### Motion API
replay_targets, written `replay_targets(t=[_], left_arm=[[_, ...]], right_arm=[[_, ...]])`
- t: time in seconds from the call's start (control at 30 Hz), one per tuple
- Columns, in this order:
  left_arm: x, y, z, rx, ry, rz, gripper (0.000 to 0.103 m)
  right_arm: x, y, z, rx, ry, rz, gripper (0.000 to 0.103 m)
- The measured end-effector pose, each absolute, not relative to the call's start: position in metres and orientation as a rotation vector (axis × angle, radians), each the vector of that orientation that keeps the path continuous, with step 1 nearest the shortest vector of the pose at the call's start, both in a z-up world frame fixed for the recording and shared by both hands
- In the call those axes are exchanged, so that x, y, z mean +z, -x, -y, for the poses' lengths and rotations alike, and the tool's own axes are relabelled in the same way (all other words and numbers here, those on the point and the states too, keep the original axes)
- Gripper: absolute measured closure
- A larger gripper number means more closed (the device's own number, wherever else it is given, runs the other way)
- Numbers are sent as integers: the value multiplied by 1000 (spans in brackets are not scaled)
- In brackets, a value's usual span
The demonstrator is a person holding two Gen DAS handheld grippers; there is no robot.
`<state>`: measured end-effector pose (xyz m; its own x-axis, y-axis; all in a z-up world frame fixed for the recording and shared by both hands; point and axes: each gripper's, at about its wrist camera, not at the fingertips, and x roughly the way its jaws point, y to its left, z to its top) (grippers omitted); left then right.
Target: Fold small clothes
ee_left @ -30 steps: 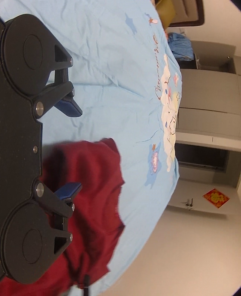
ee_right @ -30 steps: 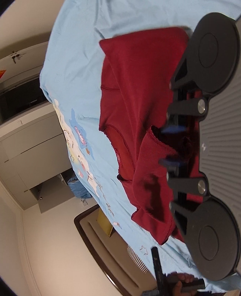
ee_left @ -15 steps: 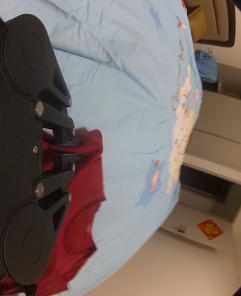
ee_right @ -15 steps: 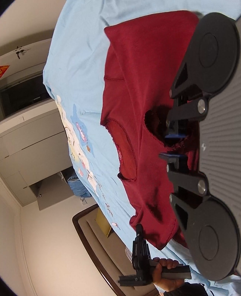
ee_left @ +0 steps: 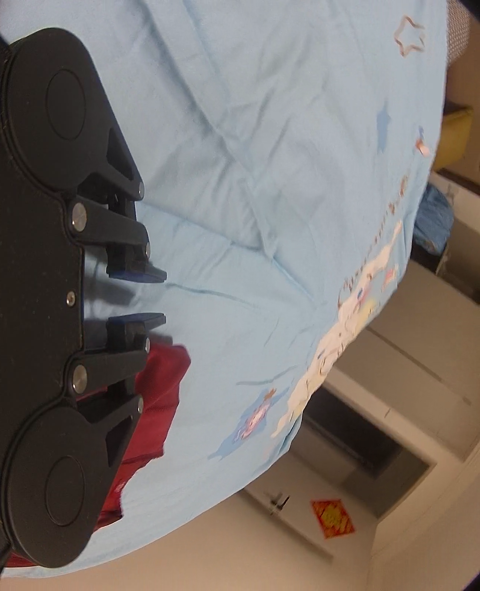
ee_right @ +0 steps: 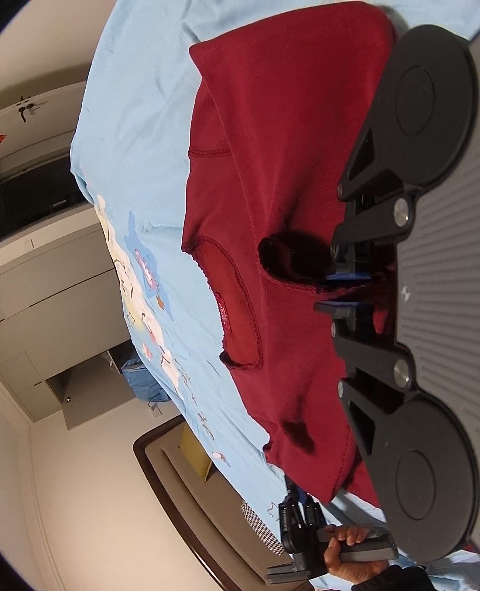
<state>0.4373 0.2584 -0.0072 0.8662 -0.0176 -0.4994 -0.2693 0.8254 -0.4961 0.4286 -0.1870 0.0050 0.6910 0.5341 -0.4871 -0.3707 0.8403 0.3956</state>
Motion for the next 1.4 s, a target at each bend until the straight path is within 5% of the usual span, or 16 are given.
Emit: replay_targets(t=[0.13, 0.47, 0.5, 0.6, 0.7, 0.9, 0.97, 1.23, 1.4], left_arm=[[4, -445, -256, 94, 577, -495, 41], [25, -509, -224, 68, 416, -687, 32], [25, -515, -221, 76, 405, -706, 36], [23, -525, -214, 92, 404, -731, 93], [24, -520, -203, 163, 350, -697, 95], [4, -507, -233, 237, 570, -647, 96], [-3, -503, -236, 225, 602, -632, 92], [13, -478, -243, 162, 591, -559, 44], [14, -441, -243, 80, 546, -566, 38]], right_arm=[[3, -420, 188, 521, -284, -608, 66], [1, -405, 171, 503, -178, -528, 59], [0, -405, 172, 503, -175, -525, 59], [0, -404, 173, 497, -173, -520, 71], [1, -403, 174, 484, -168, -520, 91], [-3, -407, 175, 483, -178, -536, 94], [-2, -408, 177, 483, -185, -537, 94], [-1, -405, 176, 476, -188, -529, 93], [0, -400, 185, 482, -220, -539, 89]])
